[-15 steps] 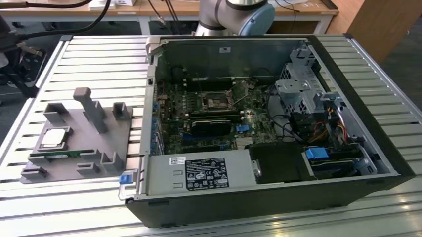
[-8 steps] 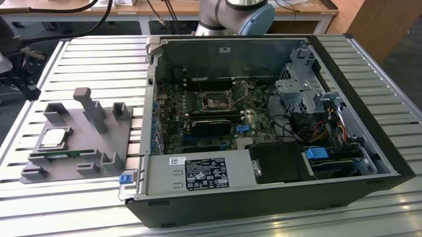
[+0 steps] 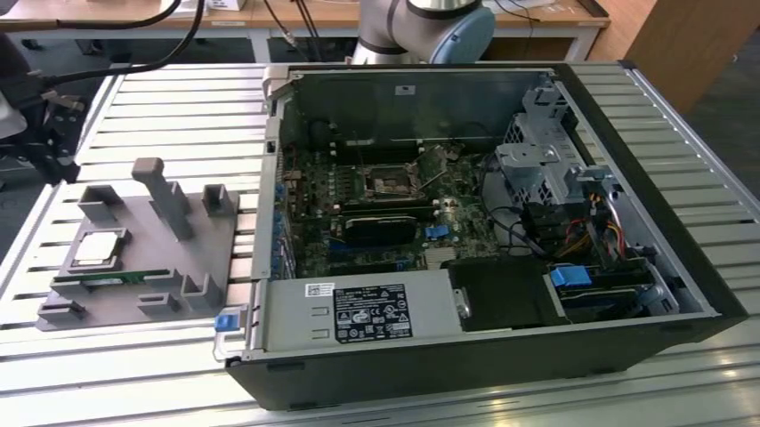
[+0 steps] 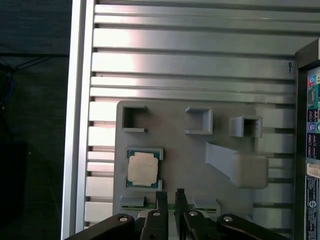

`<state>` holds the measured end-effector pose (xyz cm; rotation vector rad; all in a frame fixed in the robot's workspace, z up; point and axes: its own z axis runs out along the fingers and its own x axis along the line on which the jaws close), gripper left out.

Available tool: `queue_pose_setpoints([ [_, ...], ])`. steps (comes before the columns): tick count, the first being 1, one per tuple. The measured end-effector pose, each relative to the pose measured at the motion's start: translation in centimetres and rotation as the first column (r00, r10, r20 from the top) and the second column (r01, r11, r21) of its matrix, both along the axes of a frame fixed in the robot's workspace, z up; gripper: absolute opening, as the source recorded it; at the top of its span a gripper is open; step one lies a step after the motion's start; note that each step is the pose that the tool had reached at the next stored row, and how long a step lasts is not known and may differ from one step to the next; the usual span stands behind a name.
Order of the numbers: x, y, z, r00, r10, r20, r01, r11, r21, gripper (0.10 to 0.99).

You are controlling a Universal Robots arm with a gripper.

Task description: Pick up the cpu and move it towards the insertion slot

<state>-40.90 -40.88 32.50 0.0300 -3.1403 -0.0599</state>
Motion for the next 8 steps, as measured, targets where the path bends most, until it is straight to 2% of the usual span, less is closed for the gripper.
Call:
queue_pose_setpoints([
  [1, 0.00, 0.00, -0.06, 1.0000, 0.000, -0.0001, 0.000, 1.0000, 0.000, 0.235],
  [2, 0.00, 0.00, -0.12, 1.0000, 0.000, 0.0000, 0.000, 1.0000, 0.000, 0.294],
  [3, 0.00, 0.00, -0.20, 1.0000, 0.000, 0.0000, 0.000, 1.0000, 0.000, 0.294],
  [6, 0.00, 0.00, -0.44, 1.0000, 0.000, 0.0000, 0.000, 1.0000, 0.000, 0.467],
  [7, 0.00, 0.00, -0.52, 1.0000, 0.000, 0.0000, 0.000, 1.0000, 0.000, 0.467],
  [8, 0.00, 0.00, -0.61, 1.0000, 0.000, -0.0001, 0.000, 1.0000, 0.000, 0.525],
])
